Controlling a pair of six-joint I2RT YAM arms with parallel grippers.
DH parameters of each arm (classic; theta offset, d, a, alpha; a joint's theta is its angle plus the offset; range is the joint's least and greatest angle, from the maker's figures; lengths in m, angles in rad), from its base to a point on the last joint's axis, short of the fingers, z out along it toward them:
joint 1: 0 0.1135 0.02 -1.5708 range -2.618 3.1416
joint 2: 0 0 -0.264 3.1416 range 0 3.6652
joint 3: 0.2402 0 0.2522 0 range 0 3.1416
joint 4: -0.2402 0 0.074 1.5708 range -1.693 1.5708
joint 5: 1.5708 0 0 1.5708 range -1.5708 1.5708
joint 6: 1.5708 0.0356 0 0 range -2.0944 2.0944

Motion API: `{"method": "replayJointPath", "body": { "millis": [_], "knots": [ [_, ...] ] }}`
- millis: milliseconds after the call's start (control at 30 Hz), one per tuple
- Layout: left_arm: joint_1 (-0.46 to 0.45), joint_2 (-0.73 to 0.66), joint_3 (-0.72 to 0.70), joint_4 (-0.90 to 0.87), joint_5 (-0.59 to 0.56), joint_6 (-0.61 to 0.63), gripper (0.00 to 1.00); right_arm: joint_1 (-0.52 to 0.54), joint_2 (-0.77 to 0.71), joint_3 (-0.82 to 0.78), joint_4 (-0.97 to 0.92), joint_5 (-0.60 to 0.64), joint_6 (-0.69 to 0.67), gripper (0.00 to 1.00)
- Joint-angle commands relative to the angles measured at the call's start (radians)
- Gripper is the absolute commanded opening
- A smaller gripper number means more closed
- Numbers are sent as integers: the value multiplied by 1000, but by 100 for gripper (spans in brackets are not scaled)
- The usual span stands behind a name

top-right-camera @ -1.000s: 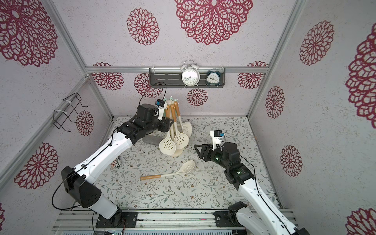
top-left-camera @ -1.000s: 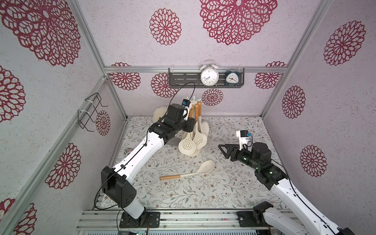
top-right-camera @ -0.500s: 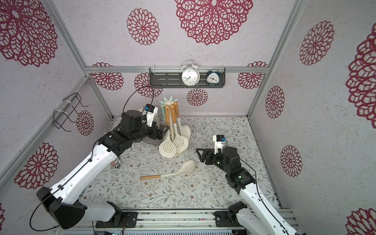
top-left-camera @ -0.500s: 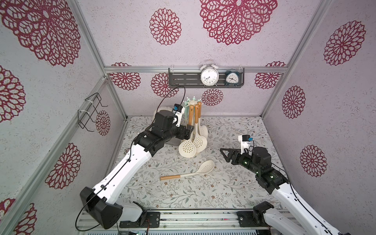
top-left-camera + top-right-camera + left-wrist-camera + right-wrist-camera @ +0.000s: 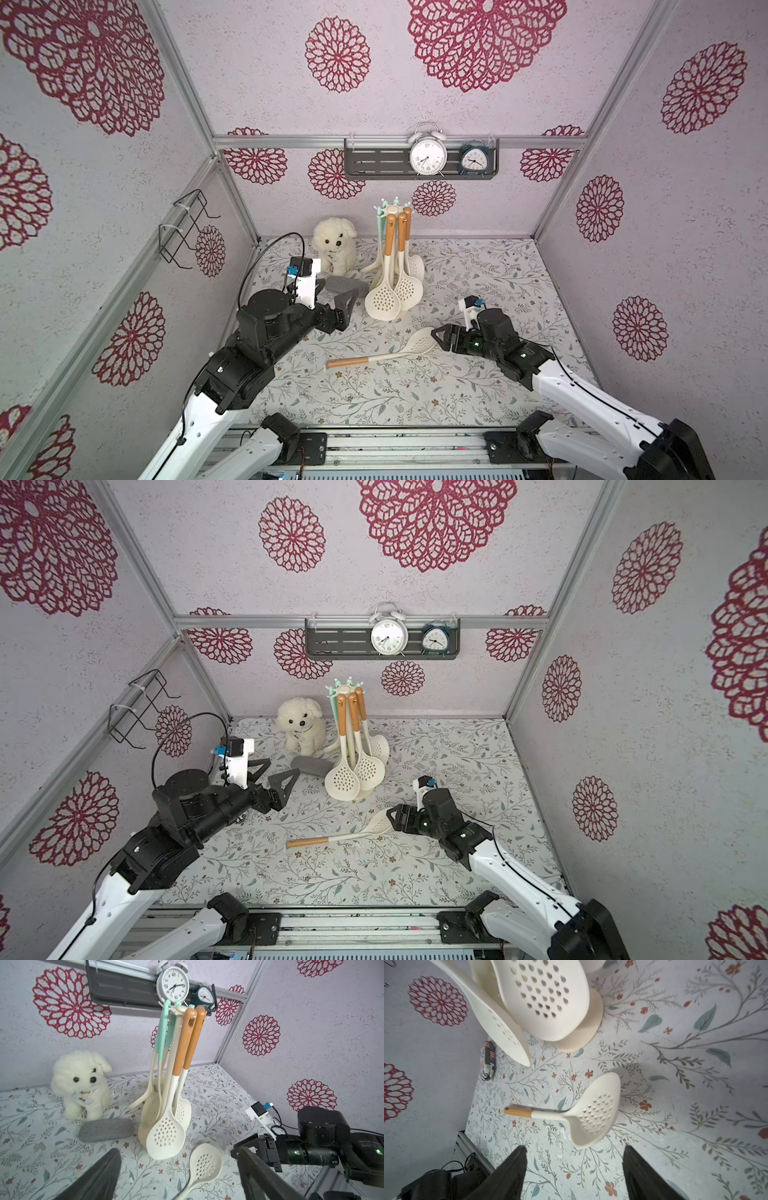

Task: Hang the skimmer on the kitchen utensil rack
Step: Pick up the skimmer from the center of the board.

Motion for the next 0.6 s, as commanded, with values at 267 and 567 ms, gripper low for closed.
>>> {"method": "replayJointPath", "body": {
  "millis": [267, 567],
  "knots": [
    [1, -142, -239, 127, 28, -180, 93, 5, 300, 106, 65, -36, 9, 64],
    [1, -165, -221, 72, -3, -168, 92, -9, 478, 184, 27, -85, -67, 53]
  ]
}}
